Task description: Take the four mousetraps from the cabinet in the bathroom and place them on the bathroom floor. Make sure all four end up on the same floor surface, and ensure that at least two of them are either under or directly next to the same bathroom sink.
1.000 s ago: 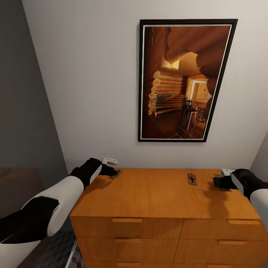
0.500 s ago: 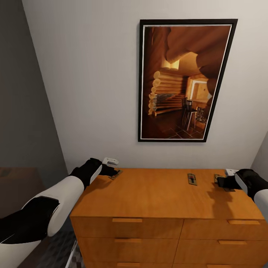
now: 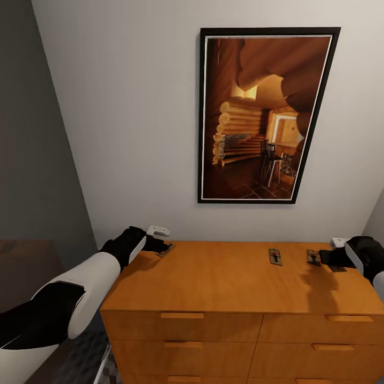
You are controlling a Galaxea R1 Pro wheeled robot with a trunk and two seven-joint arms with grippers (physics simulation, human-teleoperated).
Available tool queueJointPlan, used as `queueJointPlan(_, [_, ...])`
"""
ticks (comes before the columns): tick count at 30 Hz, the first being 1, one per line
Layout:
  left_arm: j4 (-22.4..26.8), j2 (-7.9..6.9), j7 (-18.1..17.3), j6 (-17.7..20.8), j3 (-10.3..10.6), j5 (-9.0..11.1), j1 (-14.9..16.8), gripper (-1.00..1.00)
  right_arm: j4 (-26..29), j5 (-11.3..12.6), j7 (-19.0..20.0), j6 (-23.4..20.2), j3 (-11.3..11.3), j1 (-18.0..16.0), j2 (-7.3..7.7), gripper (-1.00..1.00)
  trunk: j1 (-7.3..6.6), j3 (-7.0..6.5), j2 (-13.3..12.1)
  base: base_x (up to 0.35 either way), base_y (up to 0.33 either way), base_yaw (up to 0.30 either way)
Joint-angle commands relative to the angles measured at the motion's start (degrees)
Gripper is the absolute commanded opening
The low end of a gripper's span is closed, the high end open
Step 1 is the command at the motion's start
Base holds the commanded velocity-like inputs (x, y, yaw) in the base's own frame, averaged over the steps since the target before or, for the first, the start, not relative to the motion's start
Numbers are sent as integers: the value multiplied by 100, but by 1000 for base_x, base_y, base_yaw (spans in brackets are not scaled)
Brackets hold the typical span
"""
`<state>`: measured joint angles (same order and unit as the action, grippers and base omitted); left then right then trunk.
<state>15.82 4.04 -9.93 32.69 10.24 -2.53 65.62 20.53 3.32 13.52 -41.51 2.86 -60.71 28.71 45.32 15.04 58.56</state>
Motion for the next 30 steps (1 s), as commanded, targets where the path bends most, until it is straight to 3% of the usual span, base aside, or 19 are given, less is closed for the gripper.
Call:
queueJointPlan(1, [8,-1,-27,23,14,-28,4,100,78,49,11,-101,27,-3,27,-100,1,8,5,0,0,0])
queueJointPlan(9, [8,-4,-27,19,14,-28,4,100,417,54,1,-609,15,-3,118,-100,1,8,5,0,0,0])
queueJointPlan(17, [2,-11,-27,25,14,-28,4,100,456,57,12,-673,13,-3,206,-100,1,8,5,28,25,0])
queueJointPlan(30, [0,-10,-36,22,20,-28,4,100,461,63,61,-642,14,-3,231,-100,1,8,5,166,139,0])
